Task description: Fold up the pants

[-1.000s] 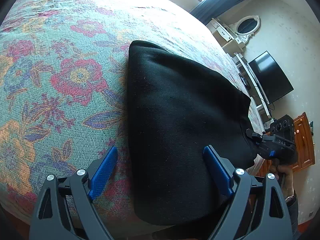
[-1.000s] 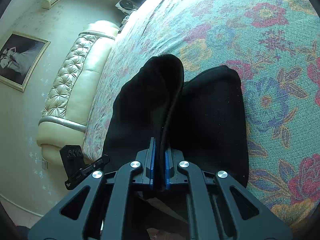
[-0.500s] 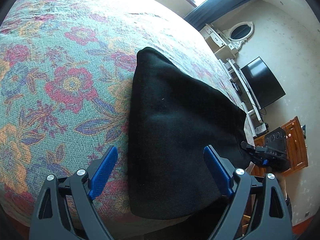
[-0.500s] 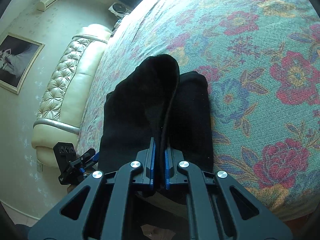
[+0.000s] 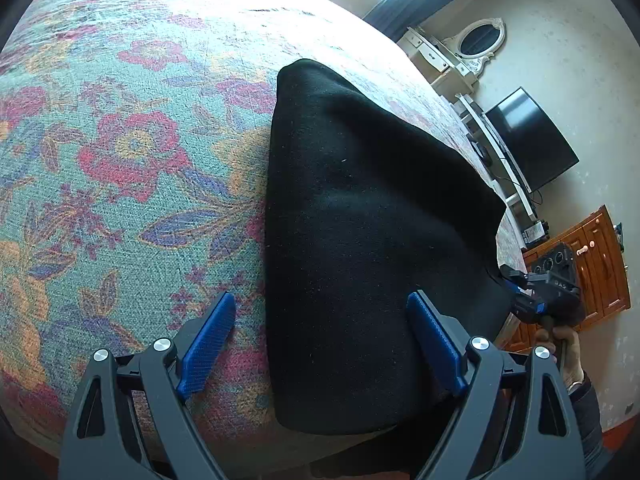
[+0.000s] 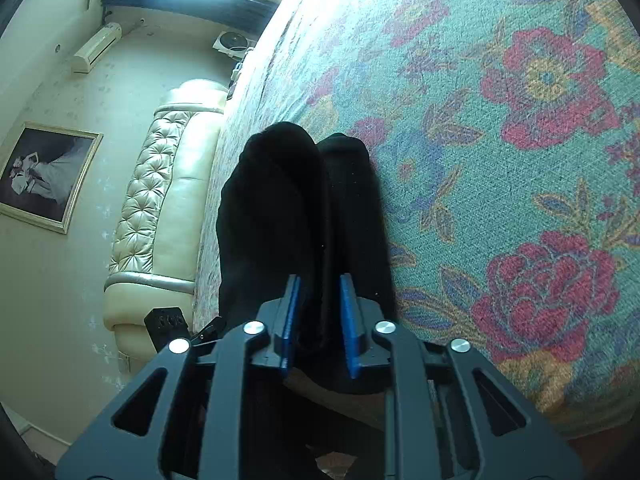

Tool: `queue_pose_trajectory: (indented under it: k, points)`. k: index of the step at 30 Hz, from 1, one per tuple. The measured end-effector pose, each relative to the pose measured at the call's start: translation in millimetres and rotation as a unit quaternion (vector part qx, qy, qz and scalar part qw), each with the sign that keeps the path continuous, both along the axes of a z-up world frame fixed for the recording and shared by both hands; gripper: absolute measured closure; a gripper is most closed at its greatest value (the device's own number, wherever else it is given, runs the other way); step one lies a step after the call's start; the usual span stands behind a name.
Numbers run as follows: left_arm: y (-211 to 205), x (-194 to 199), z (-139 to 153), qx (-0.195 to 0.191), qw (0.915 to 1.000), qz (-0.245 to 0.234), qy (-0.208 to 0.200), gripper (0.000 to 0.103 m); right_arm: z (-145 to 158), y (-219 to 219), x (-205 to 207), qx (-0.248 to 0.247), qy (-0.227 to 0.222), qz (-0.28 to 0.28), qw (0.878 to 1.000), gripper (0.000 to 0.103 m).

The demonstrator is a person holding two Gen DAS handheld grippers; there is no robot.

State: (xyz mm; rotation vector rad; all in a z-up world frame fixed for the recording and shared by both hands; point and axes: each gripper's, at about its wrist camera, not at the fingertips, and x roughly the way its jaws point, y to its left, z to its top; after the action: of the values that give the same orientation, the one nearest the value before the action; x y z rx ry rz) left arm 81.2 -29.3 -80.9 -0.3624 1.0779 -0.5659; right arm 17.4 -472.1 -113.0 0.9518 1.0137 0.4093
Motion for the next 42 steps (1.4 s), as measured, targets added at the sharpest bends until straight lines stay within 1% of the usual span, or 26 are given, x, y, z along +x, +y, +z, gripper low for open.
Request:
queue_pose_trajectory:
  k: [1, 3, 5, 7, 9, 11, 12, 14, 15, 17, 18, 20, 21, 24, 26, 28, 30, 31, 34, 35, 36, 37, 38, 39, 40, 42]
  points:
    - [0, -1, 1, 0.002, 1.0, -0.001, 0.0, 0.017, 6, -2, -5, -0.016, -0.006, -0.004, 1.0, 0.028]
    - [5, -3, 1, -0.004, 1.0, -0.002, 0.005, 0.017, 9, -6, -12, -0.031, -0.013, 0.004, 0.999, 0.02]
    - [14, -6, -1, -0.025, 0.9995, 0.0, 0.018, 0.017, -1, -12, -17, -0.008, -0.008, 0.0, 1.0, 0.02]
    - [25, -8, -5, -0.061, 0.9974, 0.005, 0.038, 0.017, -21, -15, -21, 0.044, 0.008, -0.01, 0.999, 0.02]
    - [37, -10, -11, -0.103, 0.9926, 0.01, 0.063, 0.017, -36, -10, -19, 0.076, 0.015, -0.004, 0.997, 0.02]
    - [44, -14, -15, -0.146, 0.9854, 0.02, 0.085, 0.017, -38, -3, -19, 0.074, 0.002, -0.003, 0.997, 0.018]
    - [47, -15, -17, -0.164, 0.9815, 0.026, 0.095, 0.017, -37, 0, -18, 0.079, -0.004, -0.001, 0.997, 0.014]
    - [52, -16, -21, -0.192, 0.9743, 0.034, 0.112, 0.017, -36, 9, -13, 0.101, -0.006, 0.02, 0.995, 0.014]
    - [53, -17, -21, -0.193, 0.9735, 0.04, 0.116, 0.017, -35, 13, -13, 0.098, -0.009, 0.022, 0.995, 0.014]
    - [55, -21, -15, -0.187, 0.9756, 0.048, 0.105, 0.017, -35, 17, -12, 0.078, -0.011, 0.019, 0.997, 0.013]
    - [53, -22, -13, -0.193, 0.9747, 0.039, 0.105, 0.017, -36, 18, -12, 0.073, -0.011, 0.018, 0.997, 0.016]
    - [47, -23, -12, -0.211, 0.9701, 0.019, 0.118, 0.017, -38, 17, -13, 0.053, -0.002, 0.023, 0.998, 0.031]
    - [44, -23, -11, -0.202, 0.9725, 0.023, 0.114, 0.017, -40, 14, -14, 0.045, 0.004, 0.023, 0.999, 0.045]
    - [38, -17, -13, -0.19, 0.9748, 0.023, 0.114, 0.017, -45, 8, -17, 0.043, 0.006, 0.022, 0.999, 0.064]
    - [32, -16, -20, -0.185, 0.9735, 0.024, 0.132, 0.017, -45, 8, -17, 0.031, 0.003, 0.026, 0.999, 0.069]
    - [26, -20, -18, -0.163, 0.9803, 0.011, 0.111, 0.017, -47, 6, -18, 0.024, 0.0, 0.033, 0.999, 0.072]
    - [17, -21, -13, -0.124, 0.9877, -0.008, 0.094, 0.018, -53, 2, -18, 0.033, -0.01, 0.04, 0.999, 0.074]
    - [13, -22, -11, -0.112, 0.9895, -0.011, 0.09, 0.018, -57, -3, -19, 0.044, -0.014, 0.042, 0.998, 0.075]
    - [11, -24, -12, -0.11, 0.9909, -0.017, 0.076, 0.018, -62, -12, -21, 0.07, -0.021, 0.053, 0.996, 0.075]
    - [13, -27, -10, -0.117, 0.9904, -0.02, 0.072, 0.018, -60, -13, -22, 0.073, -0.02, 0.055, 0.996, 0.071]
    - [16, -29, -6, -0.121, 0.99, -0.019, 0.07, 0.018, -56, -15, -23, 0.075, -0.016, 0.06, 0.995, 0.062]
    - [20, -30, 0, -0.115, 0.9912, -0.013, 0.065, 0.018, -49, -18, -23, 0.068, -0.015, 0.061, 0.996, 0.048]
    - [25, -30, 8, -0.11, 0.9925, -0.007, 0.054, 0.018, -39, -21, -23, 0.051, -0.023, 0.055, 0.997, 0.039]
    - [32, -29, 18, -0.115, 0.9928, -0.002, 0.034, 0.018, -31, -27, -23, 0.039, -0.038, 0.046, 0.997, 0.022]
    - [38, -26, 29, -0.12, 0.9927, 0.005, 0.013, 0.018, -23, -31, -20, 0.035, -0.054, 0.036, 0.997, 0.013]
    - [44, -12, 44, -0.114, 0.9932, 0.01, -0.018, 0.017, -17, -37, -6, 0.032, -0.062, 0.02, 0.997, 0.013]
